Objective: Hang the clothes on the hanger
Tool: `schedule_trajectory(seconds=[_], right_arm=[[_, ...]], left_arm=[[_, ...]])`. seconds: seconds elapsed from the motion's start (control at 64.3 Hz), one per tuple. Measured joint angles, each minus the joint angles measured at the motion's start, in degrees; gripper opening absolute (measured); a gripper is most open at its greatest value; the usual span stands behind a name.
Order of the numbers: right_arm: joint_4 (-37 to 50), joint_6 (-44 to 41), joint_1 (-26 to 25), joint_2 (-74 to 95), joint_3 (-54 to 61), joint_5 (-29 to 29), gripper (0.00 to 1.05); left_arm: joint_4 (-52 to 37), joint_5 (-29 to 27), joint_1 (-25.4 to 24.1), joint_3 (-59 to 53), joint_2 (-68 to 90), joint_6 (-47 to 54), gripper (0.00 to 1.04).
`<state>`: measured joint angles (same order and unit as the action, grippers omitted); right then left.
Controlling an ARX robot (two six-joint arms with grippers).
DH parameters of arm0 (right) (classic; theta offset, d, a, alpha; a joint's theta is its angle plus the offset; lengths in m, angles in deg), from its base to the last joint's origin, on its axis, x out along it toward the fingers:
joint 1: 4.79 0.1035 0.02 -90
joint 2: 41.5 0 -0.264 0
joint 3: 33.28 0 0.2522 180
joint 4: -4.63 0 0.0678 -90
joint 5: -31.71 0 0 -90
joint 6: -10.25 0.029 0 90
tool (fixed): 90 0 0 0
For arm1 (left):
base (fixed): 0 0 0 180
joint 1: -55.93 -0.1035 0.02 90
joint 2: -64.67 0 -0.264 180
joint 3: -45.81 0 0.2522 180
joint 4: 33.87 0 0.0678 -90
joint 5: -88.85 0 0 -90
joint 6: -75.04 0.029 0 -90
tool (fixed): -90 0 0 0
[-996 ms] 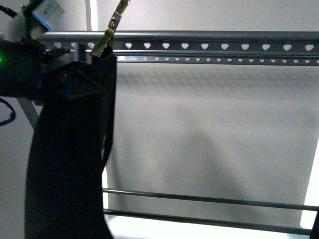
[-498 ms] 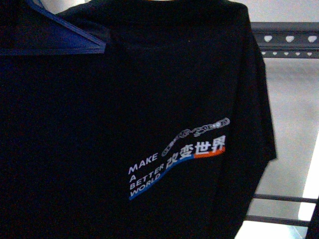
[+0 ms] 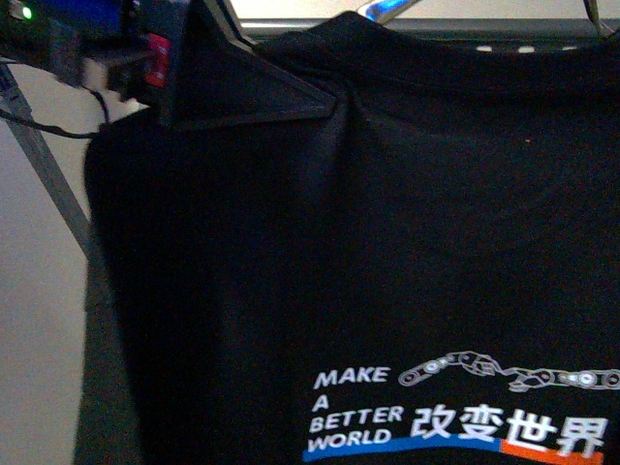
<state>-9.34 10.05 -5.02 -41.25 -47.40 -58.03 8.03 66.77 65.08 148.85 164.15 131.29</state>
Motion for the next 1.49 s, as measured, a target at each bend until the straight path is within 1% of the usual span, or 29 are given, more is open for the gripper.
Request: schedule_trajectory(seconds=[0.062,0.093,0.218,0.467,0.482,0.498,0.529,0.545,0.576,0.591,0.622,0.638,0.653,0.669,0.685,0.716,0.747,0.778,0.825,0.887,0.918,0.98,1.074,1.151,1.167,1.198,1.322,1.4,1.494], right_arm=[[0.0,0.0,0.0,0.0,0.0,0.0,0.97],[0.0,0.0,0.0,0.0,0.0,0.0,0.97],[0.0,0.0,0.0,0.0,0.0,0.0,0.97],[0.0,0.0,-0.1,0.1,0.0,0.5,0.97],[-0.2,0.0,-0.5,0.3,-0.1,1.9,0.97],[-0.3,-0.5,-2.0,1.5,-0.5,6.7,0.97],[0.2,-1.1,-4.5,3.5,-1.1,12.8,0.97],[1.5,-1.9,-7.5,6.5,-2.0,19.1,0.97],[3.2,-2.9,-10.7,10.1,-3.3,25.4,0.97],[5.3,-3.7,-13.9,13.9,-4.9,31.0,0.97],[7.4,-4.5,-17.1,17.8,-6.8,34.7,0.97],[9.3,-5.9,-19.9,21.5,-8.8,40.3,0.97],[10.8,-7.2,-22.7,25.3,-11.1,44.4,0.97],[11.2,-7.6,-23.8,27.1,-12.4,45.3,0.97],[11.6,-9.5,-25.5,30.7,-14.9,49.4,0.97],[11.3,-13.1,-27.0,37.3,-20.2,54.4,0.97],[9.3,-17.3,-27.0,43.2,-25.2,57.9,0.97],[7.5,-22.1,-26.3,48.6,-30.1,59.2,0.97],[2.4,-29.2,-24.6,55.2,-37.4,59.5,0.97],[-7.3,-41.3,-21.5,61.1,-47.0,59.4,0.97],[-10.2,-45.5,-20.6,62.2,-49.3,59.1,0.97],[-19.5,-58.1,-16.5,65.8,-57.9,55.7,0.97],[-22.1,-69.1,-11.6,69.2,-64.8,50.0,0.97],[-22.7,-74.3,-8.7,71.5,-68.1,46.8,0.97],[-22.8,-76.4,-7.7,72.3,-69.1,45.3,0.97],[-23.0,-77.5,-6.9,73.1,-70.0,44.4,0.97],[-23.1,-85.4,-3.2,79.1,-75.2,37.1,0.97],[-22.8,-88.2,-2.0,83.8,-78.5,33.6,0.97],[-21.2,-89.6,-1.8,87.4,-80.6,31.8,0.97]], left_arm=[[-10.9,-1.8,0.9,-3.0,-0.3,-5.5,0.05],[-13.5,-1.9,1.2,-3.5,-0.3,-7.6,0.05],[-14.4,-1.7,1.1,-3.6,-0.4,-10.4,0.05],[-14.4,-1.6,1.1,-3.6,-0.5,-11.5,0.05],[-14.4,-1.6,1.1,-3.6,-0.5,-11.5,0.05],[-14.4,-1.6,1.1,-3.6,-0.5,-11.5,0.05],[-14.4,-1.6,1.1,-3.6,-0.5,-11.5,0.05],[-14.4,-1.7,1.1,-3.6,-0.5,-11.5,0.05],[-14.4,-1.8,1.1,-3.6,-0.5,-11.5,0.05],[-14.4,-1.9,1.1,-3.6,-0.5,-11.6,0.05],[-14.4,-1.9,1.1,-3.6,-0.5,-11.6,0.05],[-14.4,-1.9,1.2,-3.6,-0.5,-11.6,0.05],[-14.4,-1.9,1.3,-3.6,-0.5,-11.7,0.05],[-14.4,-1.9,1.3,-3.6,-0.5,-11.7,0.05],[-14.4,-1.9,1.3,-3.6,-0.5,-11.7,0.05],[-14.4,-1.9,1.2,-3.6,-0.5,-11.7,0.05],[-14.4,-1.9,1.0,-3.7,-0.5,-11.7,0.05],[-14.4,-2.0,0.7,-3.7,-0.5,-11.7,0.05],[-14.4,-2.0,0.6,-3.7,-0.5,-11.7,0.05],[-14.4,-2.0,0.7,-3.7,-0.5,-11.7,0.05],[-14.4,-2.0,0.7,-3.7,-0.5,-11.7,0.05],[-14.4,-2.0,1.0,-3.7,-0.5,-11.8,0.05],[-14.4,-1.9,1.1,-3.7,-0.5,-11.8,0.05],[-14.4,-1.9,1.1,-3.7,-0.5,-11.8,0.05],[-14.4,-1.9,1.0,-3.7,-0.5,-11.8,0.05],[-14.4,-1.9,1.0,-3.7,-0.5,-11.8,0.05],[-14.4,-2.0,0.9,-3.7,-0.5,-11.9,0.05],[-14.4,-2.0,0.9,-3.7,-0.5,-11.9,0.05],[-14.4,-2.0,0.9,-3.7,-0.5,-11.9,0.05]])
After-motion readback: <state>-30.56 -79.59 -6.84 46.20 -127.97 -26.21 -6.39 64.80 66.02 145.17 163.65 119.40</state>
